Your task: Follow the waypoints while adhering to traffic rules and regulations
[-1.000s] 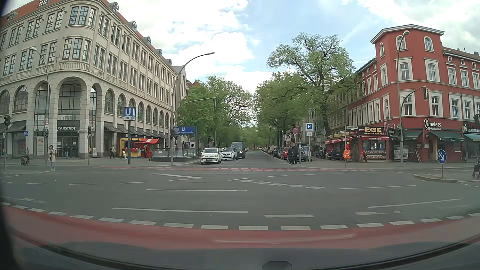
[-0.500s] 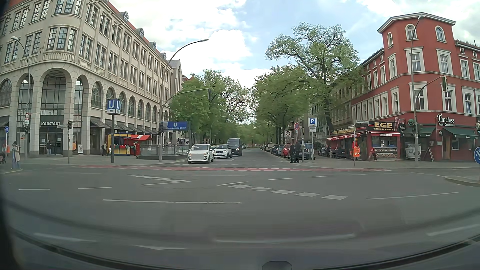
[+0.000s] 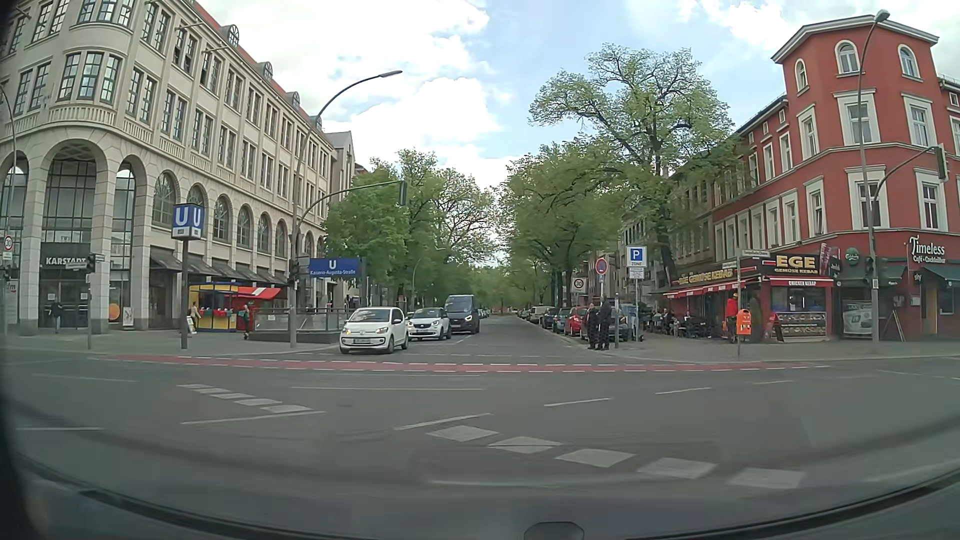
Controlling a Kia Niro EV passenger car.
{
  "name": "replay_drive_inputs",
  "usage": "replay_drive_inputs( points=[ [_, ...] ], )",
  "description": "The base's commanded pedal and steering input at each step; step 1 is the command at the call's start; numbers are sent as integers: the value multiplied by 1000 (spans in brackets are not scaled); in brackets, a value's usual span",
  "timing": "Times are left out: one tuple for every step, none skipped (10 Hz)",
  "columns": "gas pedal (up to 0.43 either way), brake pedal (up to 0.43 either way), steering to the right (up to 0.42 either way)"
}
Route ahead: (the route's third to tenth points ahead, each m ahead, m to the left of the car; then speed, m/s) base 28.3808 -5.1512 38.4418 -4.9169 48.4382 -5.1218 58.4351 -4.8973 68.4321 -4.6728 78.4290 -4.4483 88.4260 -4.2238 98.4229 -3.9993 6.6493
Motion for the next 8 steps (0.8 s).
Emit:
replay_drive_inputs(
  points=[
    [268,18,3],
    [268,18,3],
    [268,18,3],
    [260,18,3],
    [268,18,3],
    [268,18,3],
    [268,18,3],
    [280,18,3]
  ],
)
